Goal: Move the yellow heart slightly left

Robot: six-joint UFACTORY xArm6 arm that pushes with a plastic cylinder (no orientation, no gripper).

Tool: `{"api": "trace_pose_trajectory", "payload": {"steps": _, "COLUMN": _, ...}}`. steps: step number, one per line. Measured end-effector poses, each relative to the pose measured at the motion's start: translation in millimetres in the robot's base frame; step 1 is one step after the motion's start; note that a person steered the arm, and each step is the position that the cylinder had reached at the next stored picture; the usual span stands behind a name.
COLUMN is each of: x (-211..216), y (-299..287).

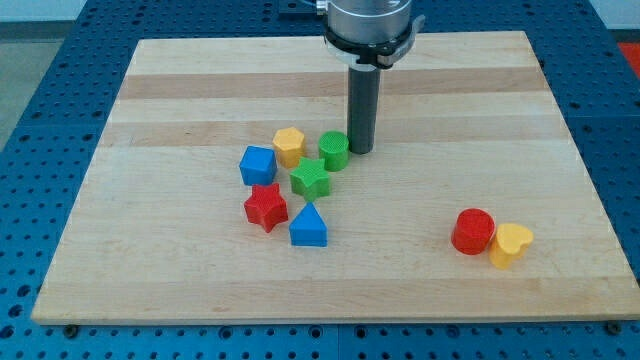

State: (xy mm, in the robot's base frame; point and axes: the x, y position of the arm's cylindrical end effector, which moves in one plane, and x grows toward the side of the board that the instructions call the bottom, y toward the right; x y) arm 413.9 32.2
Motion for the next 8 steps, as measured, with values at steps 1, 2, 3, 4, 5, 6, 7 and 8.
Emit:
{"api": "trace_pose_trajectory", "payload": {"steps": 1, "x": 0.0, "y": 11.6}}
{"api": "trace_pose_trajectory", "payload": {"steps": 2, "x": 0.0, "y": 56.3}}
{"api": "trace_pose_trajectory", "payload": {"steps": 3, "x": 12.5, "y": 98.0}}
{"api": "trace_pose_trajectory", "payload": {"steps": 4, "x": 50.9, "y": 136.0}}
{"api": "trace_pose_trajectory", "payload": {"steps": 5, "x": 87.1, "y": 165.9}}
{"api": "trace_pose_trajectory", "payload": {"steps": 6, "x": 118.7, "y": 179.2}}
{"api": "trace_pose_trajectory", "payload": {"steps": 7, "x": 148.6, "y": 178.9}}
{"api": "trace_pose_trajectory", "payload": {"steps": 8, "x": 172.8, "y": 168.8}}
